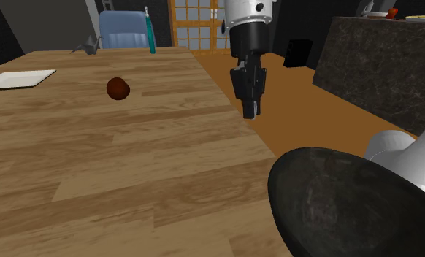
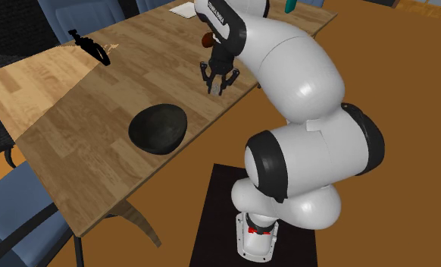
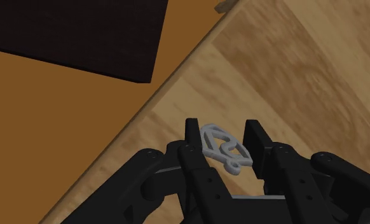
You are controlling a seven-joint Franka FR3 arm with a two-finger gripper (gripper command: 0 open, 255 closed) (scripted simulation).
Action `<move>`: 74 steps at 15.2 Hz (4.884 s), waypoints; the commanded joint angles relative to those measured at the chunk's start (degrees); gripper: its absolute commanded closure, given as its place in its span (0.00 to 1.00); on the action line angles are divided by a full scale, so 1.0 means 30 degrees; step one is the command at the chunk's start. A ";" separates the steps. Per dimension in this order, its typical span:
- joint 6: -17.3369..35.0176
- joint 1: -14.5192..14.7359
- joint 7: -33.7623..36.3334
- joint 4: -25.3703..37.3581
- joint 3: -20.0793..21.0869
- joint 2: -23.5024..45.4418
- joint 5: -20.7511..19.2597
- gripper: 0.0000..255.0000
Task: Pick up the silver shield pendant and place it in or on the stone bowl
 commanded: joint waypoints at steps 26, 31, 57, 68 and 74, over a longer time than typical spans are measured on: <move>-0.5030 0.0519 0.3552 0.6710 0.0620 0.0863 0.1167 1.00; -0.4537 0.1102 0.5518 0.5321 0.1890 -0.0847 0.2434 1.00; -0.0893 0.2350 0.8057 -0.0504 0.5189 -0.4871 0.5361 1.00; -0.1375 0.2263 0.8162 0.0282 0.4988 -0.4521 0.5188 0.00; -0.2735 0.2046 0.8509 0.2622 0.4493 -0.3428 0.4761 0.00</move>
